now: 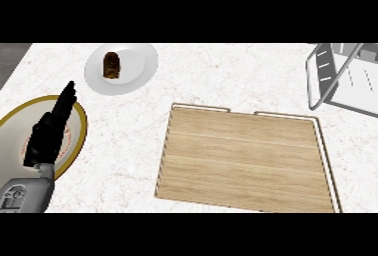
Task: Pick the squash from the tray and place it in the tiered basket
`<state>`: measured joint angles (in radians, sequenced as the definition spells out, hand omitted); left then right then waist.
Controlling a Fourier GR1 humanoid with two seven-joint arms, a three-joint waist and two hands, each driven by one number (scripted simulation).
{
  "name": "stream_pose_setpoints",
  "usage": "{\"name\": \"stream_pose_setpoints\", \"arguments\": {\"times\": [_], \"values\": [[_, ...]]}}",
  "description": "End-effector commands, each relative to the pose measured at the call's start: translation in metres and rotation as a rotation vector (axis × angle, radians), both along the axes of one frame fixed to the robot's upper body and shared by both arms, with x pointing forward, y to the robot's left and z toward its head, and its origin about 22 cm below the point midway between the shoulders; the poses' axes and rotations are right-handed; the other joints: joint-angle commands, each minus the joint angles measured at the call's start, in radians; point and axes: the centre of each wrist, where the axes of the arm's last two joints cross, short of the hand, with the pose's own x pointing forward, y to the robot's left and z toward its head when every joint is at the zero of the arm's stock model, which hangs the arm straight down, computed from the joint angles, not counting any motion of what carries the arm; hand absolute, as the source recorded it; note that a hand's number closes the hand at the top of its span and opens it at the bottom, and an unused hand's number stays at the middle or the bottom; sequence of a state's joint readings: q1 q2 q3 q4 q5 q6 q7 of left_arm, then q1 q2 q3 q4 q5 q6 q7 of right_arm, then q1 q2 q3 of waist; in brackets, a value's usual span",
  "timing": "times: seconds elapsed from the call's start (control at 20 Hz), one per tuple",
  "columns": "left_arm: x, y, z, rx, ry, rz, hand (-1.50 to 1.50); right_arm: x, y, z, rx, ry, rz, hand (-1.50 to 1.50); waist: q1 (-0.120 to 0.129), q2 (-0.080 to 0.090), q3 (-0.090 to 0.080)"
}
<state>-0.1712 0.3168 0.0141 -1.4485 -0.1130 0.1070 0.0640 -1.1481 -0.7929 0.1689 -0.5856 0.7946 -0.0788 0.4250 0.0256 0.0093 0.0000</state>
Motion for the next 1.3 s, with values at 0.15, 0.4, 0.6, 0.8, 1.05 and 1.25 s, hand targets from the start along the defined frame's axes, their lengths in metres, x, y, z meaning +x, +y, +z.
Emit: {"name": "stream_pose_setpoints", "arguments": {"times": [0.15, 0.4, 0.6, 0.8, 1.05, 1.25], "values": [[0.006, -0.015, -0.015, 0.004, -0.005, 0.014, 0.0, -0.007, -0.044, -0.02, 0.027, 0.072, 0.076, 1.5, -0.001, 0.004, 0.001], [-0.019, -0.01, -0.016, -0.008, -0.005, -0.016, 0.0, -0.01, -0.058, -0.046, 0.143, 0.094, 0.083, 1.5, 0.005, -0.002, 0.001], [0.007, -0.008, -0.017, 0.001, -0.001, 0.016, 0.0, -0.012, -0.065, -0.043, 0.249, 0.16, 0.133, 1.5, -0.004, 0.002, 0.0], [0.017, 0.008, 0.009, 0.007, -0.02, 0.005, 0.0, -0.013, -0.068, -0.07, 0.449, 0.154, 0.019, -1.5, -0.001, 0.002, 0.001], [-0.007, 0.003, -0.004, 0.008, 0.004, -0.011, 0.0, -0.017, -0.075, -0.077, 0.492, 0.015, 0.047, -1.5, 0.01, 0.002, 0.002], [-0.005, -0.003, -0.007, 0.007, 0.002, 0.006, 0.0, -0.028, -0.091, -0.075, 0.53, -0.114, 0.054, -1.5, 0.0, 0.0, 0.001]]}}
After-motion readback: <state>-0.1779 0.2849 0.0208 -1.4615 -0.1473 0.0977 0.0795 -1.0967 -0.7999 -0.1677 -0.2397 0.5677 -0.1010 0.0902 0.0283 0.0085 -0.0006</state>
